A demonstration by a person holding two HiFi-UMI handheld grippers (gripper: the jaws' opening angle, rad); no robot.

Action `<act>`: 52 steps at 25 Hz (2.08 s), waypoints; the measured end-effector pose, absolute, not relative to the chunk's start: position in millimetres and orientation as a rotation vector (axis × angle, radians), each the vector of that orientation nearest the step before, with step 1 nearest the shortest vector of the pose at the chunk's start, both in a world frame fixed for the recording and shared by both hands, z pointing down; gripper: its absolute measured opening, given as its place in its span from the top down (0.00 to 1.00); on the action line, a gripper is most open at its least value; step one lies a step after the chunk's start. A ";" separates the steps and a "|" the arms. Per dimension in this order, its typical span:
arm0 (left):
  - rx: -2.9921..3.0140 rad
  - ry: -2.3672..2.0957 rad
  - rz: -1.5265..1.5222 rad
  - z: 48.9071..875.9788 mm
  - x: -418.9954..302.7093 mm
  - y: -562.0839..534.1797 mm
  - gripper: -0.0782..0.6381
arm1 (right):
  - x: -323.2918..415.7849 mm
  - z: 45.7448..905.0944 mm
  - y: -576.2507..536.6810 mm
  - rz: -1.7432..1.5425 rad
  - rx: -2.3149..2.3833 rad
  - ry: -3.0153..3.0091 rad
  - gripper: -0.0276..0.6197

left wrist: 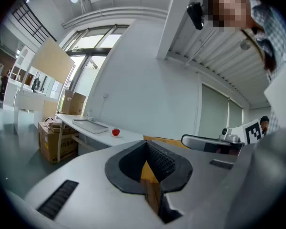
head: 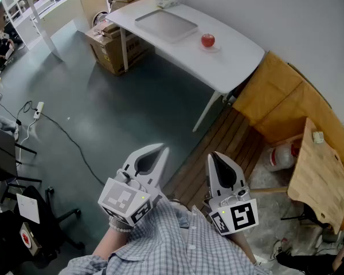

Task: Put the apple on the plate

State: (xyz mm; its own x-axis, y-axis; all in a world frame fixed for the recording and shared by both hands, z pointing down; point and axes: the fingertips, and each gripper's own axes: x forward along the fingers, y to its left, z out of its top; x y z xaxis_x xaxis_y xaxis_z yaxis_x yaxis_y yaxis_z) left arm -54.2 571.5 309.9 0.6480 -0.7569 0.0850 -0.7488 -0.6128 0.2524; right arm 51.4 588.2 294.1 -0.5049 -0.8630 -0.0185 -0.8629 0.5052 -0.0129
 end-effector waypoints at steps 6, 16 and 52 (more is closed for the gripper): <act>2.612 -1.192 -0.055 308.2 -47.8 576.9 0.88 | 57.7 291.7 591.4 -0.014 -1.576 2.679 0.92; 2.638 -1.158 -0.033 309.0 -45.8 571.5 0.88 | 55.7 296.2 586.2 -0.011 -1.605 2.668 0.92; 2.506 -1.242 0.075 289.8 -193.1 334.7 0.88 | -53.5 279.3 314.3 -0.184 -1.630 2.761 0.92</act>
State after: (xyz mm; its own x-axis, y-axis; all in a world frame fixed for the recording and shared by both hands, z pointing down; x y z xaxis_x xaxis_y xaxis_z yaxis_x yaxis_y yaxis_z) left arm -193.1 334.7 289.8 0.6159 -0.7631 0.1959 -0.7811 -0.5590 0.2783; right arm -53.5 314.3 279.3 -0.4830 -0.8676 0.1186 -0.8756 0.4789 -0.0628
